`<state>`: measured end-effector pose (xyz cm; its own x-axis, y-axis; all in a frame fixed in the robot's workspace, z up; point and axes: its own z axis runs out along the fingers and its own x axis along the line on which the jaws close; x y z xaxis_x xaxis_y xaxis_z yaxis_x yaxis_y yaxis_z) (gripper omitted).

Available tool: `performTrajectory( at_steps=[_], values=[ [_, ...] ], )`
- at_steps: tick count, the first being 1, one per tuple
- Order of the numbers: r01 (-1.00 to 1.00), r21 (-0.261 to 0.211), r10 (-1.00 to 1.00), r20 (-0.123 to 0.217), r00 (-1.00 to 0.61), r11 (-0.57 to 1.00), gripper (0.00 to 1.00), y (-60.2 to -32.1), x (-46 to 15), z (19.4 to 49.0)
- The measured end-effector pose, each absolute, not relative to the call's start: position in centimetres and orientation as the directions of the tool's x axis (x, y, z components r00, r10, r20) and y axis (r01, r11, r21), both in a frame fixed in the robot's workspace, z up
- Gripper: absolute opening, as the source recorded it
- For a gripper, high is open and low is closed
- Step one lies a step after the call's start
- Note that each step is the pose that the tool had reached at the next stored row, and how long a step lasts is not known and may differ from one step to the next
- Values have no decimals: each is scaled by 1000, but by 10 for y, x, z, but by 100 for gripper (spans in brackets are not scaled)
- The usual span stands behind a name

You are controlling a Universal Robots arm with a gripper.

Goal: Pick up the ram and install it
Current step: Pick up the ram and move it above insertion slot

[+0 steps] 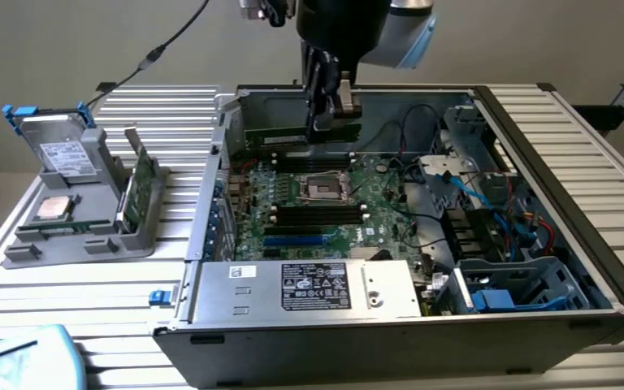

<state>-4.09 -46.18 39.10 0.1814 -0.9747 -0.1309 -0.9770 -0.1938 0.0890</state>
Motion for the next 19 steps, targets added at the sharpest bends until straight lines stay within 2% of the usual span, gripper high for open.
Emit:
performTrajectory(
  at_steps=[6, 19],
  values=[
    [-977, 89, -975, -132, 181, -193, 15, -461, -18, 391],
    [-988, 89, -985, -132, 114, -126, 15, -455, -13, 379]
  ],
)
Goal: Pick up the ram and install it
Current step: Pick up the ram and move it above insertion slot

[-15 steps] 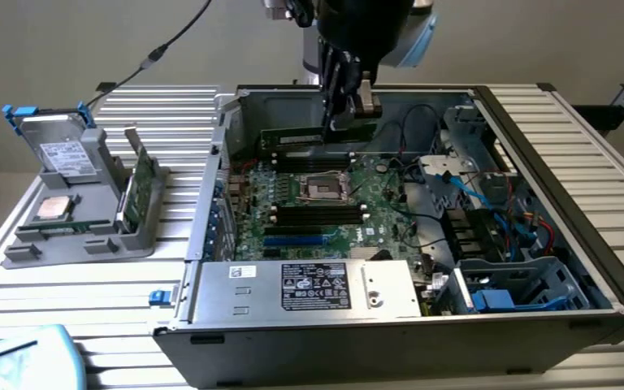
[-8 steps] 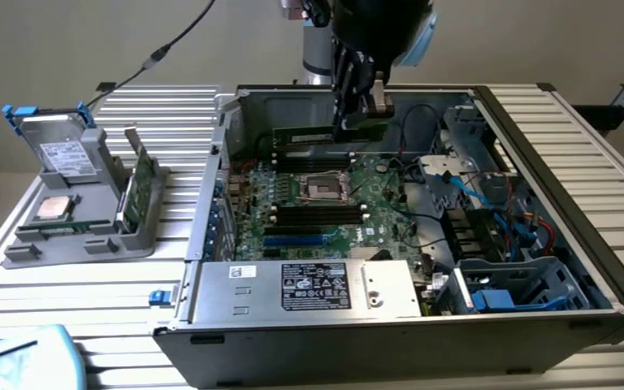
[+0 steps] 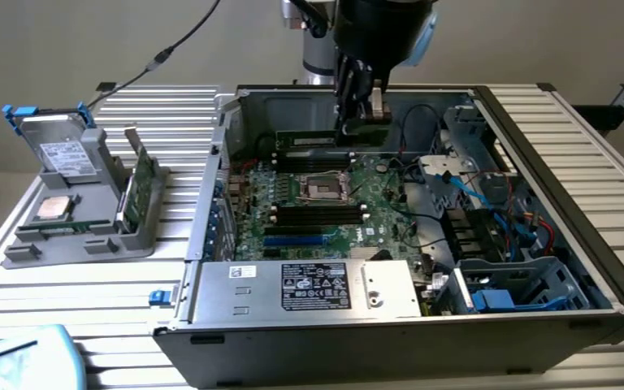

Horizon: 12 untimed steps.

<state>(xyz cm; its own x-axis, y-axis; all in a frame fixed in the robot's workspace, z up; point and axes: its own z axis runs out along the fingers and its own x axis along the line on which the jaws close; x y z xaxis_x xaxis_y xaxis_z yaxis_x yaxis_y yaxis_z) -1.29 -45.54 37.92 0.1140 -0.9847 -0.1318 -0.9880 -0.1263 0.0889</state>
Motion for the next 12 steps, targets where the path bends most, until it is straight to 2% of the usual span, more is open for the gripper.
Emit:
performTrajectory(
  at_steps=[7, 12],
  values=[
    [-988, 93, -986, -130, 108, -120, 15, -447, -12, 367],
    [-990, 95, -988, -117, 97, -108, 15, -445, -12, 363]
  ],
)
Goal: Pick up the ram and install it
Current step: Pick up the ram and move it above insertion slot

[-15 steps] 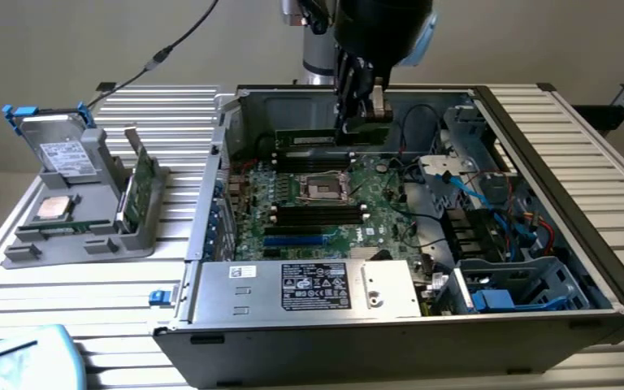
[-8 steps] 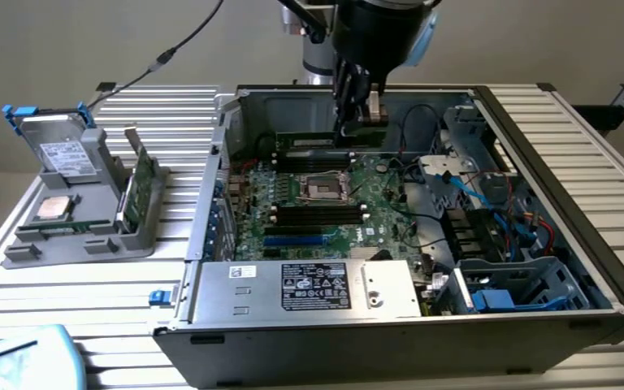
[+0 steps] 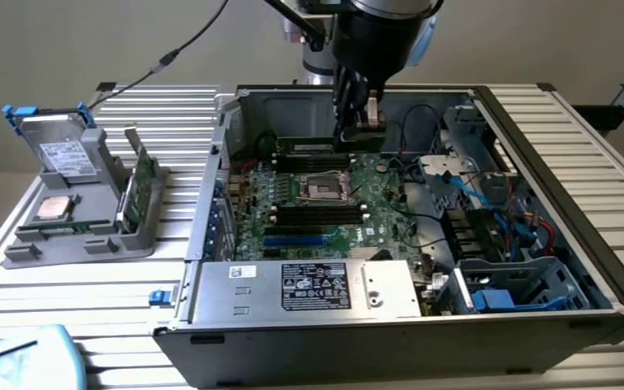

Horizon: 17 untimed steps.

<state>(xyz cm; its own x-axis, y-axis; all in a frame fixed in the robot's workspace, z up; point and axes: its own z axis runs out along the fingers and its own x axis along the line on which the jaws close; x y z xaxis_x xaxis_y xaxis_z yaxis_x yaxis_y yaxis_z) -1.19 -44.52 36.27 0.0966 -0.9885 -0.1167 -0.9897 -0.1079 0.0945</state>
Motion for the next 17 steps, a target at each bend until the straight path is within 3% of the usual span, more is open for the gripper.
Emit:
performTrajectory(
  at_steps=[17],
  values=[
    [-992, 98, -994, -82, 74, -82, 15, -430, -10, 358]
  ],
)
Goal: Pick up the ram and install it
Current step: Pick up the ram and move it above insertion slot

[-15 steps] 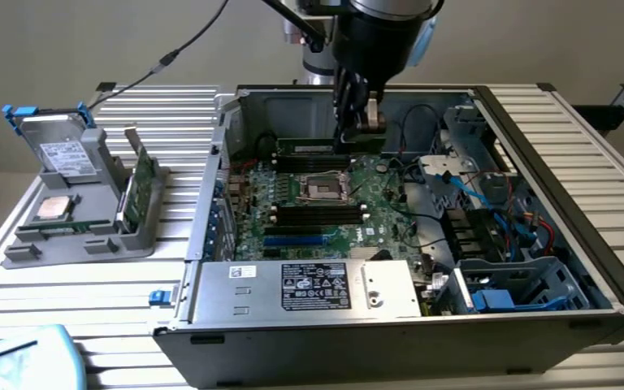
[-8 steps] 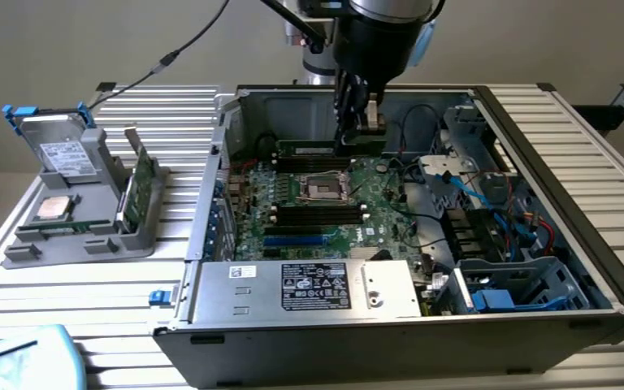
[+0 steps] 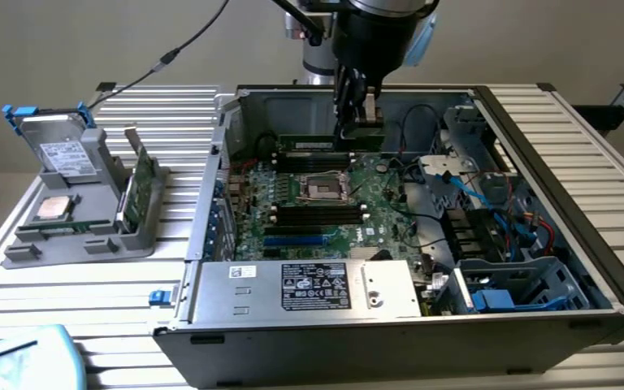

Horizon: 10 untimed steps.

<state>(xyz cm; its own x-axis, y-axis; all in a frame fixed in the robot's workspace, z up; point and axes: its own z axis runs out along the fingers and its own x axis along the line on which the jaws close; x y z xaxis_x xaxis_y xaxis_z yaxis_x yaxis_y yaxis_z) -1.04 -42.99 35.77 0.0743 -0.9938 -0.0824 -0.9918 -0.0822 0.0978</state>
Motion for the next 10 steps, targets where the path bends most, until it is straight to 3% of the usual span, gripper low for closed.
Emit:
performTrajectory(
  at_steps=[10],
  values=[
    [-993, 97, -996, -67, 62, -68, 15, -427, -11, 357]
  ],
)
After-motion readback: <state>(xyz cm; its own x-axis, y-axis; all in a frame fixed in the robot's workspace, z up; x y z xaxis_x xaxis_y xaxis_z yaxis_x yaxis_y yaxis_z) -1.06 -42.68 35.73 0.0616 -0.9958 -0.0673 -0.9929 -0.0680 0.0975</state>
